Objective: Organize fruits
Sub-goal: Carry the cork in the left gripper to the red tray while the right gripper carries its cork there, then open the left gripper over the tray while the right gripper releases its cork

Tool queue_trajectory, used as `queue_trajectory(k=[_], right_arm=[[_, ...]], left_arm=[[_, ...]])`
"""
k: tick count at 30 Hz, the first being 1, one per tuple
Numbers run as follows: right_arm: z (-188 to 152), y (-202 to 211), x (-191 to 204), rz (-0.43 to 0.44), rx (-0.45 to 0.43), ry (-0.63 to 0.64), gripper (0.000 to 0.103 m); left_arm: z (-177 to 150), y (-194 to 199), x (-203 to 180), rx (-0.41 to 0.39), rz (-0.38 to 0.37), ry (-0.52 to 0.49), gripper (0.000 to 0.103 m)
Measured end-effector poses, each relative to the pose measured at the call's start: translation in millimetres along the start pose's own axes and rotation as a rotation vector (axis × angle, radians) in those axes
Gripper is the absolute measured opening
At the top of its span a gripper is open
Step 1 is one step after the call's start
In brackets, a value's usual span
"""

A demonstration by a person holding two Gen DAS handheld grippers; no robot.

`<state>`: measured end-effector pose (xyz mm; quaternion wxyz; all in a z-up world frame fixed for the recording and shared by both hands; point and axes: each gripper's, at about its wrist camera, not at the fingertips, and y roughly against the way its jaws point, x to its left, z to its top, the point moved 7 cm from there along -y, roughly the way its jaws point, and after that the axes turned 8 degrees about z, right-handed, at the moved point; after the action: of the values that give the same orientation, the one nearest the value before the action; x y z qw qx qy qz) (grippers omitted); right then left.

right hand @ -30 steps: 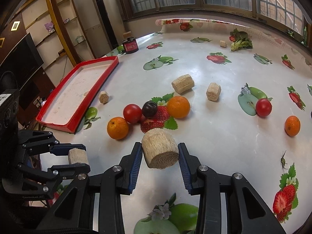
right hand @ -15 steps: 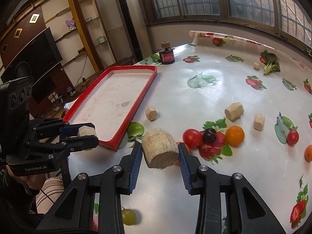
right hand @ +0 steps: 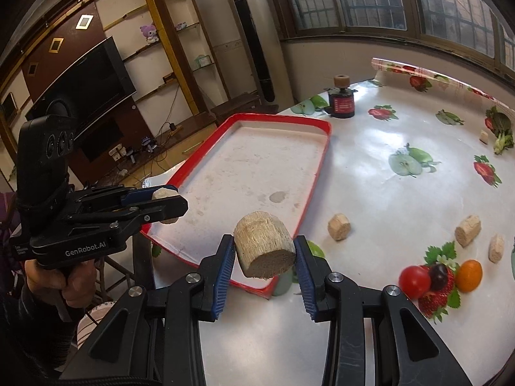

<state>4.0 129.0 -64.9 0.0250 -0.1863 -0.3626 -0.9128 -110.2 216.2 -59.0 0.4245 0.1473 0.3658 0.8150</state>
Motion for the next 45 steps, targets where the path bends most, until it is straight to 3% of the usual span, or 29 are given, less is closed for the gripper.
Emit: queue_trajectory(k=[8,14,35,36,38,39,45], right_arm=[[0,-67,7,0.027,0.123,0.012,0.038],[-15,-95,-1,-0.005,0.209,-0.017,0.038],[-26,-78,13,0.008,0.201,0.039,0.042],[-25,-75,14,0.011,0.195,0.04,0.043],[-23,-68,15,0.018,0.176,0.042,0.047],[-22,-63,16,0.019,0.165,0.043,0.047],[-20,-23,2,-0.001,0.087,0.008,0.051]], left_arm=[[-17,-23,25,0.061,0.033,0.035,0.028],[-27,-36,23,0.102,-0.003,0.013,0.028],[-30,-40,20,0.131,0.039,0.003,0.032],[-29,-38,21,0.128,0.043,0.004,0.034],[-25,-33,22,0.114,0.057,0.006,0.051],[-23,-30,21,0.103,0.061,0.004,0.054],[-11,-19,1,0.071,0.043,-0.016,0.055]])
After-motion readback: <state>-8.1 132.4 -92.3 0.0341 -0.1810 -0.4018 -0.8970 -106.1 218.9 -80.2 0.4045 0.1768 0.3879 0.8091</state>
